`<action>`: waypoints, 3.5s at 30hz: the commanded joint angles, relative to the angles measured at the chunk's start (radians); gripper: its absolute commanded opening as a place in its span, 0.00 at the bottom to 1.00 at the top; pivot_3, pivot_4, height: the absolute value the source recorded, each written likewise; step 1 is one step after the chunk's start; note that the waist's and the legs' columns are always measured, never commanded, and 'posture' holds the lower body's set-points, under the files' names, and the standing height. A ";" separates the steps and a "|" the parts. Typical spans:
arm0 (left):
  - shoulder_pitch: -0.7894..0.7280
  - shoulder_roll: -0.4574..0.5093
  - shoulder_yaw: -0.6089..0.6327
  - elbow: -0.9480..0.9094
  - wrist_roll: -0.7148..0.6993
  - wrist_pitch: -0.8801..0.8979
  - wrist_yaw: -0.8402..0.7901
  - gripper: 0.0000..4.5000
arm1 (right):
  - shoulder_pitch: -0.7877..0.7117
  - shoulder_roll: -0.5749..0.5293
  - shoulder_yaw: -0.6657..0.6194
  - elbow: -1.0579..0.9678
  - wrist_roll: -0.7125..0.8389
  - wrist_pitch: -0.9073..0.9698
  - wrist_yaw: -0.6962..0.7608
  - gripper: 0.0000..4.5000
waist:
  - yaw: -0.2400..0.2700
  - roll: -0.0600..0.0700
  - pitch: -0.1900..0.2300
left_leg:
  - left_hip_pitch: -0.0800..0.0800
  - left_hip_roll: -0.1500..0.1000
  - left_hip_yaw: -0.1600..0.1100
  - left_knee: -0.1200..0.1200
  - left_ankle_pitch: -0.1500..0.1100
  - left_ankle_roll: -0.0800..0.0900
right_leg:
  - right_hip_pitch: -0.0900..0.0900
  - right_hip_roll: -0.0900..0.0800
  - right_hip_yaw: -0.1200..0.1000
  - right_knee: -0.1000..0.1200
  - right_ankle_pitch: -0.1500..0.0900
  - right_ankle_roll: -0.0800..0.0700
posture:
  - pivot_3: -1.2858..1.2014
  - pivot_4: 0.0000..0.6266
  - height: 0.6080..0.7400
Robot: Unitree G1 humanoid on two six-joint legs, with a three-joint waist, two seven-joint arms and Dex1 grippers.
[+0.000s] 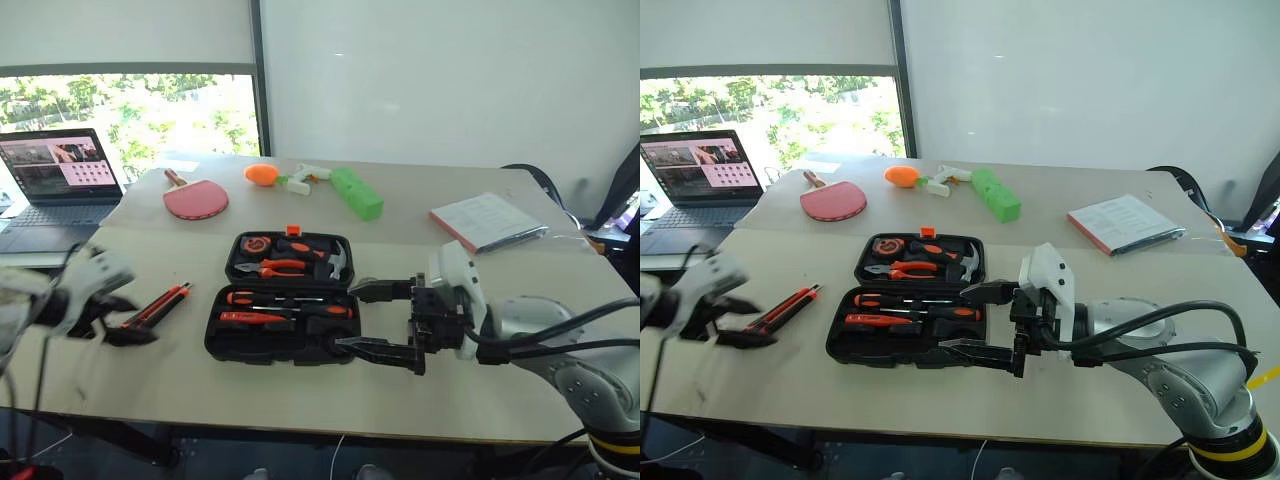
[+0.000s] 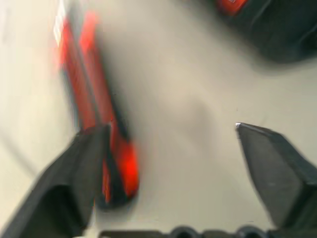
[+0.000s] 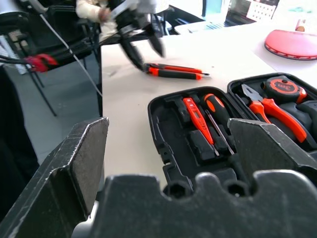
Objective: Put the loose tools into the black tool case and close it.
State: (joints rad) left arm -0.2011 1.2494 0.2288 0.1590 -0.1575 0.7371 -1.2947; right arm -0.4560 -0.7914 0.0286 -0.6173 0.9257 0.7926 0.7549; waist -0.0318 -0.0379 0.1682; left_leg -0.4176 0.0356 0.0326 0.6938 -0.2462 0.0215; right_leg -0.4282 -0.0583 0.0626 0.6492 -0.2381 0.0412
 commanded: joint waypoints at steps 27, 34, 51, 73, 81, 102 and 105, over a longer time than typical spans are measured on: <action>-0.685 -0.244 -0.479 0.539 0.256 -0.155 0.058 0.99 | 0.010 0.057 -0.013 -0.071 -0.021 0.005 -0.020 1.00 | 0.027 0.000 0.000 | 0.001 -0.002 0.008 0.001 0.000 -0.001 | 0.003 0.001 -0.002 -0.001 0.000 0.000 | 0.52 0.24 0.99; -0.737 -0.273 -0.566 0.670 0.342 -0.141 0.018 0.75 | 0.020 0.055 -0.026 -0.088 -0.008 0.015 -0.053 1.00 | 0.019 0.000 0.000 | 0.000 -0.002 0.007 0.001 0.000 -0.001 | 0.002 0.001 -0.002 -0.001 0.000 0.000 | 0.52 0.24 0.99; -0.913 -0.334 -0.477 0.375 0.193 -0.229 -0.207 0.36 | 0.041 0.033 -0.034 -0.103 -0.001 0.018 -0.046 1.00 | 0.036 -0.006 0.003 | -0.008 -0.004 0.003 0.004 0.000 -0.001 | -0.001 -0.001 -0.004 -0.001 0.002 0.002 | 0.52 0.24 0.99; -0.663 -0.382 -0.763 -0.162 0.274 -0.214 -0.306 0.36 | 0.123 0.024 -0.073 -0.176 0.048 0.039 -0.158 1.00 | 0.019 -0.005 0.003 | -0.004 -0.003 0.003 0.004 0.001 -0.001 | 0.001 0.001 -0.002 -0.001 0.001 0.001 | 0.52 0.24 0.99; -0.666 -0.436 -0.778 -0.126 0.304 -0.216 -0.280 0.36 | 0.117 0.025 -0.065 -0.171 0.051 0.036 -0.174 1.00 | 0.024 -0.004 0.002 | -0.002 -0.004 0.003 0.004 0.001 -0.001 | 0.004 0.001 -0.002 -0.001 0.001 0.001 | 0.52 0.24 0.99; -0.725 -0.374 -0.735 -0.091 0.159 -0.226 -0.312 0.54 | 0.117 0.036 -0.048 -0.157 0.036 0.027 -0.165 1.00 | 0.019 -0.003 0.002 | -0.003 -0.003 0.001 0.004 0.001 -0.001 | 0.003 0.001 -0.001 -0.001 0.001 0.001 | 0.52 0.24 0.99; -0.715 -0.377 -0.743 -0.064 0.191 -0.267 -0.300 0.30 | 0.118 0.035 -0.050 -0.159 0.040 0.030 -0.168 1.00 | 0.019 -0.003 0.002 | -0.003 -0.003 0.002 0.004 0.001 -0.001 | 0.003 0.001 -0.001 -0.001 0.001 0.001 | 0.52 0.24 0.99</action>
State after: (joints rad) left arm -0.9214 0.8712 -0.5167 0.0878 0.0090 0.5027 -1.6012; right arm -0.3316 -0.7586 -0.0085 -0.7563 0.9631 0.8342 0.5877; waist -0.0125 -0.0409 0.1698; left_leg -0.4201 0.0322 0.0346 0.6977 -0.2456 0.0209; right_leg -0.4252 -0.0569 0.0611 0.6480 -0.2369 0.0426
